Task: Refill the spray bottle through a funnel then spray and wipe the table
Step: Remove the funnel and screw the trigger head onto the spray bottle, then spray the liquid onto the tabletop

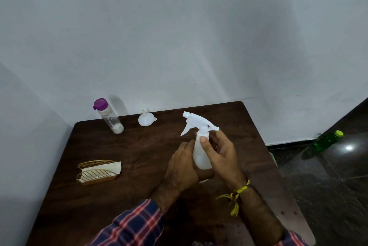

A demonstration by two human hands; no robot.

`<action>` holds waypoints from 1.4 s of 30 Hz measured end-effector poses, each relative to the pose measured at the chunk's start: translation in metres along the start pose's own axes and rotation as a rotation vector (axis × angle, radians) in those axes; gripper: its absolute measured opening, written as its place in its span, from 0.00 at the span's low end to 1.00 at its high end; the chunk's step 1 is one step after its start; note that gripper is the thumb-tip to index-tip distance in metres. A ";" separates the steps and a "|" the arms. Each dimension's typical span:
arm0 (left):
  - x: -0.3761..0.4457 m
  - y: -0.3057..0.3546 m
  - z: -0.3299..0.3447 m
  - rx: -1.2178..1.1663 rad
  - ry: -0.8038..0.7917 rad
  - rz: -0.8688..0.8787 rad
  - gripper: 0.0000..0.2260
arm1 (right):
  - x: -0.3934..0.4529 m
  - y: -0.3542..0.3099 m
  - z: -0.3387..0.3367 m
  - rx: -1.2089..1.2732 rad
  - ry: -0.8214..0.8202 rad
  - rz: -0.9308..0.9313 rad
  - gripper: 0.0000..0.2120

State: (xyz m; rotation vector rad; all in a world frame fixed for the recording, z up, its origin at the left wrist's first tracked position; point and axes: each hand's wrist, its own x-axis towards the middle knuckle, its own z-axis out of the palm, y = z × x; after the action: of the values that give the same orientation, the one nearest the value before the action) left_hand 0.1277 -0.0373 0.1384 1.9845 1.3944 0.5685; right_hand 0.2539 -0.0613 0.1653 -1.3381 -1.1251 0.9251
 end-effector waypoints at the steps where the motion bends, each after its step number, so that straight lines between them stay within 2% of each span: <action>1: -0.001 -0.001 0.000 0.015 0.001 -0.006 0.39 | 0.001 0.000 0.000 0.000 0.016 -0.003 0.11; 2: -0.002 0.000 0.001 0.024 -0.004 -0.011 0.40 | 0.001 0.001 0.001 0.002 0.061 -0.004 0.11; 4: -0.003 -0.002 0.004 0.012 -0.008 -0.005 0.41 | -0.001 0.002 0.005 -0.018 0.140 0.004 0.20; 6: -0.004 -0.003 0.005 -0.014 0.003 -0.009 0.41 | -0.002 0.000 0.006 -0.006 0.086 0.021 0.25; 9: -0.004 -0.006 0.001 0.015 0.011 -0.021 0.39 | 0.000 0.002 -0.001 0.030 -0.073 0.029 0.17; 11: -0.004 -0.007 0.003 0.026 -0.009 -0.030 0.39 | 0.001 0.005 0.000 -0.011 -0.003 0.022 0.13; 13: -0.006 -0.007 0.006 0.017 -0.017 -0.036 0.40 | -0.002 0.005 0.006 -0.052 0.096 0.030 0.17; 14: -0.006 -0.009 0.007 0.002 -0.019 -0.042 0.40 | -0.002 0.005 0.007 -0.046 0.088 0.037 0.19; 16: -0.007 -0.013 0.006 -0.009 -0.015 -0.048 0.40 | -0.002 0.007 0.006 -0.006 -0.018 0.048 0.21; 18: -0.010 -0.016 0.004 0.013 -0.014 -0.043 0.38 | -0.001 0.010 0.003 -0.005 -0.085 0.051 0.17; 21: -0.015 -0.016 0.007 0.008 -0.019 -0.060 0.38 | -0.005 0.013 0.011 -0.081 0.037 0.018 0.11; 24: -0.021 -0.018 0.013 -0.019 -0.022 -0.085 0.42 | -0.012 0.016 0.023 -0.152 0.190 -0.059 0.06; 29: -0.028 -0.025 0.017 0.000 0.008 -0.074 0.41 | -0.021 0.027 0.030 -0.244 0.364 -0.130 0.10; 31: -0.029 -0.028 0.018 -0.012 0.009 -0.078 0.41 | -0.018 0.031 0.028 -0.211 0.312 -0.100 0.11; 33: -0.030 -0.033 0.019 -0.028 0.001 -0.078 0.40 | -0.015 0.036 0.026 -0.126 0.181 -0.024 0.13; 36: -0.038 -0.036 0.022 0.028 -0.079 -0.021 0.36 | -0.015 0.043 0.030 -0.001 0.015 -0.003 0.25; 38: -0.045 -0.038 0.027 0.009 -0.151 -0.017 0.35 | -0.017 0.046 0.035 0.061 -0.047 -0.072 0.20; 40: -0.050 -0.043 0.026 -0.118 -0.254 -0.036 0.42 | -0.020 0.048 0.039 0.114 -0.096 -0.067 0.12; 42: -0.055 -0.051 0.024 -0.190 -0.336 0.009 0.46 | -0.022 0.049 0.038 0.106 -0.111 -0.087 0.10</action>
State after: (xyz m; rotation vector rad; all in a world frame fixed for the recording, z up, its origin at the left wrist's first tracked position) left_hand 0.0911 -0.0826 0.0859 1.8337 1.0847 0.3373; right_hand 0.2168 -0.0705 0.1110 -1.1552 -1.1928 0.9907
